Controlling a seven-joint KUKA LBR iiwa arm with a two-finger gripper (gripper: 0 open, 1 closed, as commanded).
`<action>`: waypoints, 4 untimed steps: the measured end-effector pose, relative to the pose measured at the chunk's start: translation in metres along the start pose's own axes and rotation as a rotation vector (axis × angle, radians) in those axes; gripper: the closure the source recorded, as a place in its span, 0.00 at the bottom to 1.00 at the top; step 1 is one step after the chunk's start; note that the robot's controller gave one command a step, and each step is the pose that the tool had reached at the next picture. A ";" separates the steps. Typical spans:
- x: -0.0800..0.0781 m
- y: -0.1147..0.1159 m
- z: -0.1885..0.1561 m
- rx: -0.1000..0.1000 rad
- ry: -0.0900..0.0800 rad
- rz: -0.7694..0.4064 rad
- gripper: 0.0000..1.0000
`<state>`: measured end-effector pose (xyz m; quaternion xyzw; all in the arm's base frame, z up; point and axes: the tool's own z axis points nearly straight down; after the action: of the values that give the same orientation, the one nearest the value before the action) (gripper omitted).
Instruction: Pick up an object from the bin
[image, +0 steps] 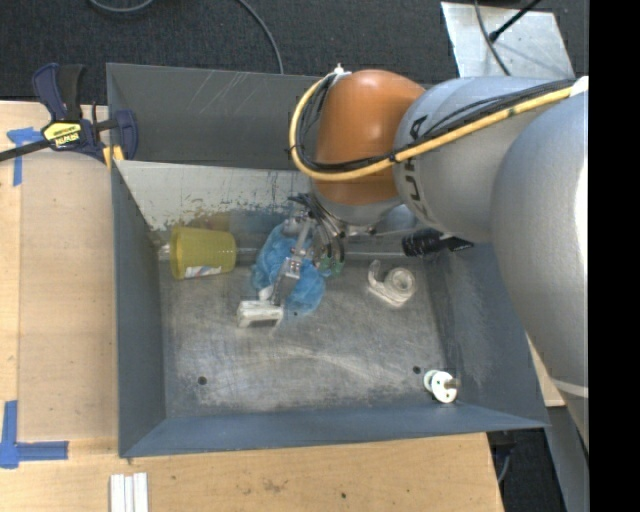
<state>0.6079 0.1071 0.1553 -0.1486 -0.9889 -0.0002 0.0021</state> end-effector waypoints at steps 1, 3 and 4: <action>-0.002 -0.001 -0.003 -0.001 -0.005 0.001 0.00; -0.009 -0.002 0.074 -0.018 -0.022 0.049 1.00; -0.009 -0.002 0.074 -0.018 -0.022 0.049 1.00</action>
Offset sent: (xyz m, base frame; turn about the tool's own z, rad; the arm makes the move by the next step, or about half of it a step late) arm 0.0013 0.0023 0.0862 -0.4389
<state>0.6158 0.1025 0.0811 -0.1726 -0.9849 -0.0074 -0.0100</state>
